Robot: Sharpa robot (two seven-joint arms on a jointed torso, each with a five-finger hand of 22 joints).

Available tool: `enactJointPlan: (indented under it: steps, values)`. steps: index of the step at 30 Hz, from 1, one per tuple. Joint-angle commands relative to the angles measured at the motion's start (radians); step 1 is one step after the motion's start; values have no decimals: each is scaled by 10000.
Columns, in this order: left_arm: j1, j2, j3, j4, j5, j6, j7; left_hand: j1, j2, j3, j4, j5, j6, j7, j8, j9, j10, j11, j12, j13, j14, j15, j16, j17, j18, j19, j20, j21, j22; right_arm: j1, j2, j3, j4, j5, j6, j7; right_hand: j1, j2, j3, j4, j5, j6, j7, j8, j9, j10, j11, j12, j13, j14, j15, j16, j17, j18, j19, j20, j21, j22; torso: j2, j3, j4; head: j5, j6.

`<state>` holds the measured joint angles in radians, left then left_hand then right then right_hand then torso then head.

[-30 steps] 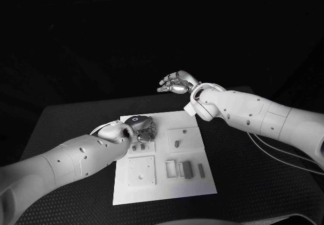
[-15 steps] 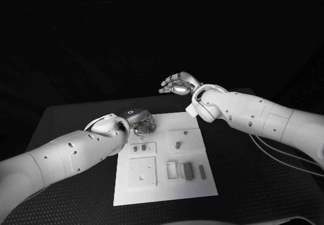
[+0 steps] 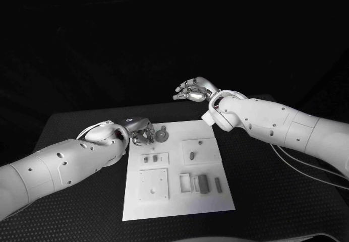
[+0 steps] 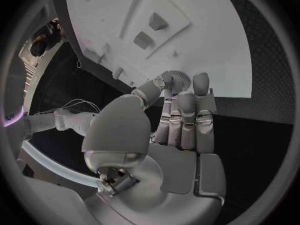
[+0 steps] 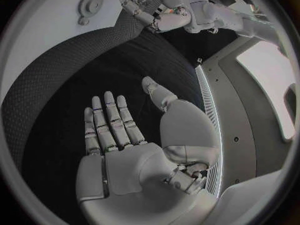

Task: Assemble the parts on the task board

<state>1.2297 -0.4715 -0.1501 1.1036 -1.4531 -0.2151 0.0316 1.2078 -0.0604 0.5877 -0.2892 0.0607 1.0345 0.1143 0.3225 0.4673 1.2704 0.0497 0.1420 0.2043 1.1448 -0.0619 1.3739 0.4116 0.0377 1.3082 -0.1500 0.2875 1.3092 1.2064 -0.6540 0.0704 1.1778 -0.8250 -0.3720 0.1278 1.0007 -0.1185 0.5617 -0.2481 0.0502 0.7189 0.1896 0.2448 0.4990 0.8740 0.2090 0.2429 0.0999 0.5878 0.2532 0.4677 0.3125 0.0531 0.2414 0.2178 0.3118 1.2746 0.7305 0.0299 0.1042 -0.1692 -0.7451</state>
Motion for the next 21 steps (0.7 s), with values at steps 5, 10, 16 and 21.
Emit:
enactJointPlan:
  steps: [5, 10, 16, 21]
  values:
    - [9, -198, -60, 106, -159, 207, -116, -28, 126, 73, -12, -3, 94, 1, 58, 9, 96, 18, -74, 18, 92, 10, 9, 17, 447, 72, -52, 29, 105, -1, -19, 3, 18, -24, 109, 85, -17, 64, -14, -22, -19, -40, 422, 46, -18, 74, 6, -62, -20, -53, 12, -14, -16, -52, 47, -11, -50, 18, 7, 17, -29, 30, -6]
    - [8, -263, -203, 134, -191, 213, -108, -21, 122, 82, -16, -6, 107, -5, 63, 8, 117, 11, -81, 22, 104, 3, 13, 23, 446, 86, -60, 29, 114, -2, -24, 3, 24, -24, 112, 82, -18, 64, -14, -22, -19, -40, 423, 47, -20, 75, 6, -62, -24, -54, 12, -14, -17, -51, 48, -10, -53, 20, 11, 11, -20, 48, -25]
    - [3, -252, -268, 136, -215, 165, -87, -18, 118, 87, -17, -6, 113, -8, 65, 6, 127, 8, -87, 24, 111, 0, 16, 28, 445, 93, -64, 29, 120, -2, -13, 3, 33, -24, 113, 85, -17, 65, -14, -22, -19, -41, 423, 48, -22, 77, 6, -63, -28, -54, 12, -14, -18, -50, 49, -10, -57, 22, 13, 21, -27, 68, -18]
    - [-3, -182, -379, 78, -216, 152, -53, -16, 117, 93, -16, -6, 124, -12, 69, 5, 146, 3, -93, 29, 122, -5, 21, 35, 444, 107, -69, 30, 128, -2, 14, 3, 14, -24, 116, 88, -18, 66, -14, -22, -19, -41, 423, 49, -23, 78, 6, -63, -31, -54, 12, -13, -19, -50, 50, -9, -60, 23, 21, 30, -53, 96, -30]
